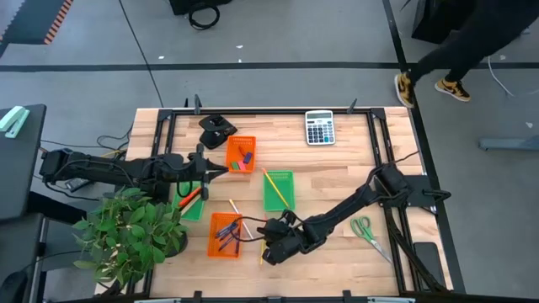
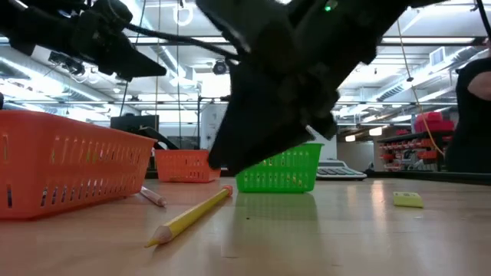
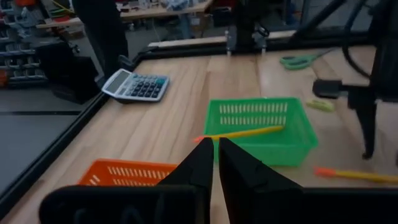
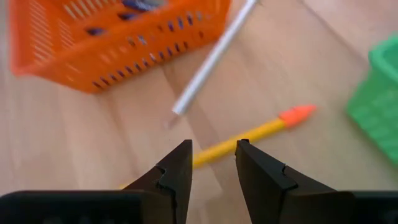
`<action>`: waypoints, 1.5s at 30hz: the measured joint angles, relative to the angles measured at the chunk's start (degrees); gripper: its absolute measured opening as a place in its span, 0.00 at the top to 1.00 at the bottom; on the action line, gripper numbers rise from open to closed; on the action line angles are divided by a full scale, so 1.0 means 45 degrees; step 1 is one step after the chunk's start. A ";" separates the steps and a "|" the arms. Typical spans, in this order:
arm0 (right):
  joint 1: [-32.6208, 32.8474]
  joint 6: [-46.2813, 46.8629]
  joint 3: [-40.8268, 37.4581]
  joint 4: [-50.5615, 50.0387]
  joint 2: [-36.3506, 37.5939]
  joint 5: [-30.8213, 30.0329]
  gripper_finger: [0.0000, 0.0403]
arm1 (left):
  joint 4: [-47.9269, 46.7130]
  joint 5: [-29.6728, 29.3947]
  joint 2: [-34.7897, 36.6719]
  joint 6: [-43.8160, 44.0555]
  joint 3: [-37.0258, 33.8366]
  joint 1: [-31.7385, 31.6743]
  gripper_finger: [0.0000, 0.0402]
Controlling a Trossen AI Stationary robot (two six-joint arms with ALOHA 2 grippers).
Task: Sort crayons/erasers/pens/pencils in bins
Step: Put the yellow pencil into the right green basket
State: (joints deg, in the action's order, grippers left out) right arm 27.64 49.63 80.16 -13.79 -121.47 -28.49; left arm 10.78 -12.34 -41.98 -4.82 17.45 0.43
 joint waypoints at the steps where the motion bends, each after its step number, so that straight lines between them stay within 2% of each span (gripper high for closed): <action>1: -0.0005 0.0005 -0.0003 0.0059 -0.0179 0.0002 0.68 | 0.0117 -0.0013 0.0000 0.0129 0.0000 0.0004 0.91; 9: -0.0299 -0.0294 0.0184 0.0401 -0.0724 0.0390 0.68 | 0.0474 -0.0013 0.0106 0.0357 0.0033 0.0038 0.93; 36: -0.0456 -0.0440 0.0235 -0.1348 -0.0938 0.0724 0.68 | 0.0292 -0.0004 0.0189 0.0530 0.0010 0.0077 0.91; 42: -0.0377 -0.1512 0.0238 -0.1591 -0.0734 0.0862 0.68 | 0.0287 -0.0004 0.0189 0.0525 0.0010 0.0077 0.93; 45: -0.0218 -0.2832 0.0472 -0.2048 -0.0522 0.0912 0.68 | 0.0252 -0.0004 0.0189 0.0521 0.0005 0.0077 0.93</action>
State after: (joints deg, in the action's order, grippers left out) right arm 26.66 36.88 82.28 -23.01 -123.82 -24.38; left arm 11.92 -12.36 -41.12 -2.48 17.47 0.78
